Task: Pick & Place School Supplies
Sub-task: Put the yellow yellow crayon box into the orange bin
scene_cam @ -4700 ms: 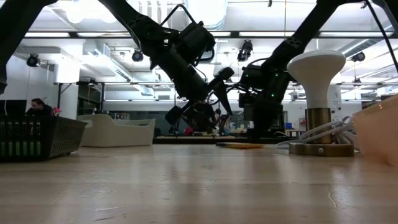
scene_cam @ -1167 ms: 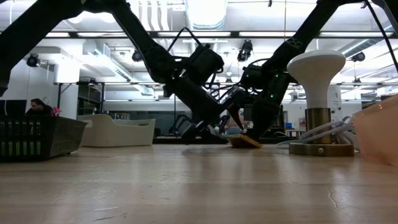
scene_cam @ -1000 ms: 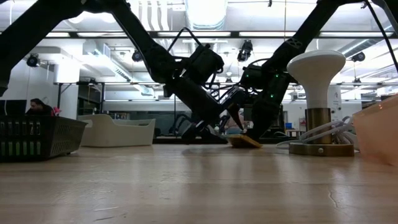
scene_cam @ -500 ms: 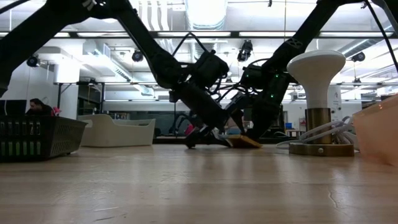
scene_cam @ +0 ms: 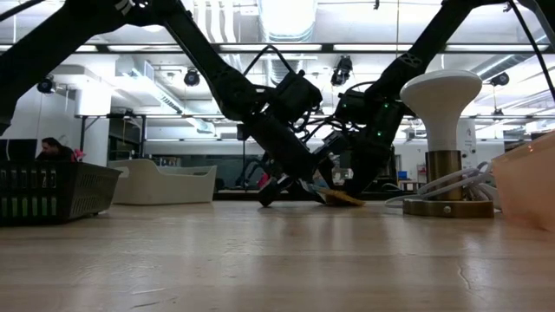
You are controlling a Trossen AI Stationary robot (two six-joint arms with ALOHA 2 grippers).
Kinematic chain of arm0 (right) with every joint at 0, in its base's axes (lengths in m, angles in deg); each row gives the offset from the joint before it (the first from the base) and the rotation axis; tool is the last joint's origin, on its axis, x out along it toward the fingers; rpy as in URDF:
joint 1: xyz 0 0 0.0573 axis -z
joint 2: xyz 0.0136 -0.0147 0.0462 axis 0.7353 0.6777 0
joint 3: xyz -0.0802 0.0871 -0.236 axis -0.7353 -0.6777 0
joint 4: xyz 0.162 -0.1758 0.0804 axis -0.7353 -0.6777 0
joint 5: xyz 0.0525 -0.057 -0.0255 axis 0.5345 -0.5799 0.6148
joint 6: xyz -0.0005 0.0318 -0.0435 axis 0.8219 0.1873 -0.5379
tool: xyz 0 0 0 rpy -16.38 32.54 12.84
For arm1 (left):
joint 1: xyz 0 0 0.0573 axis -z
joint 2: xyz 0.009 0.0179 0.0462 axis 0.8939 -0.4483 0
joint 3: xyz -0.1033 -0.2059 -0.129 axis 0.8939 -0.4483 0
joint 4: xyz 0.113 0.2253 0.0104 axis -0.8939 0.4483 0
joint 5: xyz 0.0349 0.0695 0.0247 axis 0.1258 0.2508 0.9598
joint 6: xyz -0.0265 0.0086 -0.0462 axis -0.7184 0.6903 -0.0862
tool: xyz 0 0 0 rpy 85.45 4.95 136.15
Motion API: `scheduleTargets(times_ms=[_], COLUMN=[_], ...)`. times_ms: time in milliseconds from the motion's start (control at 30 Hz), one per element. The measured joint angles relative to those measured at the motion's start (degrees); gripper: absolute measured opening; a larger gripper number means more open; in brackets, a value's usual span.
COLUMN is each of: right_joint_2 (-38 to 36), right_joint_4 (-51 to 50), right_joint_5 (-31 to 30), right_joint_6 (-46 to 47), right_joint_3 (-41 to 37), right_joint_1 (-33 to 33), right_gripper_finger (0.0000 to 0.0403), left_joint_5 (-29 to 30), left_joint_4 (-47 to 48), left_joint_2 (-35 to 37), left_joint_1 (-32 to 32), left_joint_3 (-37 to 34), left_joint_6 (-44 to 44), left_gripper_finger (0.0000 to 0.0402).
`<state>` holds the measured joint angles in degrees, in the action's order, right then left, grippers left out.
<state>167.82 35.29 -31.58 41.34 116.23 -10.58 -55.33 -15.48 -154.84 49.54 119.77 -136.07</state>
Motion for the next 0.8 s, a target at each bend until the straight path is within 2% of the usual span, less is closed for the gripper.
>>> scheduleTargets(times_ms=[300,800], right_joint_2=[-0.4,-11.7], right_joint_4=[0.0,-1.3], right_joint_5=[-1.0,-13.2], right_joint_6=[0.2,2.4], right_joint_3=[0.0,1.0], right_joint_1=[0.0,0.3], right_gripper_finger=[0.0008,0.0008], left_joint_5=[0.0,-0.4], left_joint_4=[-0.1,0.0], left_joint_2=[0.0,0.2], left_joint_1=[0.0,0.0], left_joint_3=[0.0,0.0], left_joint_6=[-0.3,-0.1], left_gripper_finger=[0.0100,0.0098])
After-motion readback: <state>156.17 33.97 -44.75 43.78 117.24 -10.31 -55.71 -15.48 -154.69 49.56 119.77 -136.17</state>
